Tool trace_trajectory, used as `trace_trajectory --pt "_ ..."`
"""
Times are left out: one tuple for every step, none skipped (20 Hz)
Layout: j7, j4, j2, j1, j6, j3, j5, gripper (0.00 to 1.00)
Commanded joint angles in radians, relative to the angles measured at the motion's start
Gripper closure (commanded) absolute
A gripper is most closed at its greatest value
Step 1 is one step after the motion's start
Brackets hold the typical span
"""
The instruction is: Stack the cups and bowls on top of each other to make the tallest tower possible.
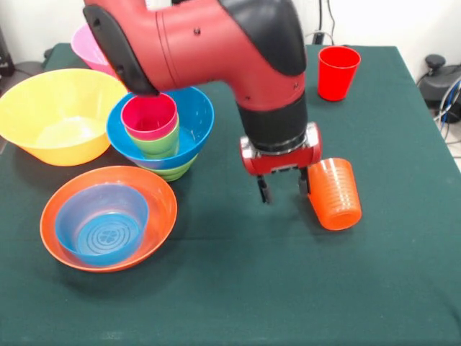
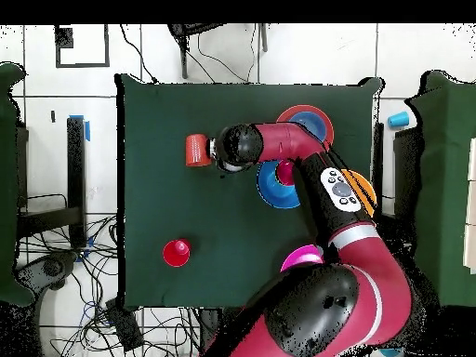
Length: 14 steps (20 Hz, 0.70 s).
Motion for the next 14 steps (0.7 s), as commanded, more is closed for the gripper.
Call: trace_trajectory --pt "-0.226 0.164 -0.147 0.013 0.124 -0.009 -0.046 0.0" --pt "-0.215 0.181 -0.154 0.018 0.123 -0.016 -0.051 0.0" --pt "-0.21 0.182 -0.153 0.023 0.121 -0.02 -0.054 0.0" --pt "-0.2 0.192 -0.156 0.029 0.118 -0.026 -0.058 0.0" --pt "-0.194 0.199 -0.159 0.03 0.115 -0.027 -0.059 0.0" --pt "-0.186 0.208 -0.163 0.034 0.116 -0.029 -0.057 0.0" --pt "-0.184 0.213 -0.165 0.037 0.121 -0.03 -0.056 0.0" --pt "-0.182 0.224 -0.169 0.042 0.133 -0.032 -0.054 0.0" --pt "-0.179 0.231 -0.171 0.044 0.135 -0.034 -0.054 0.0" --pt "-0.179 0.244 -0.177 0.047 0.143 -0.036 -0.054 0.0" --pt "-0.178 0.25 -0.179 0.048 0.145 -0.037 -0.054 0.0" --pt "-0.176 0.259 -0.183 0.048 0.141 -0.036 -0.054 0.0" --pt "-0.175 0.259 -0.183 0.05 0.142 -0.037 -0.054 0.0" --pt "-0.174 0.261 -0.183 0.052 0.146 -0.039 -0.055 0.0"
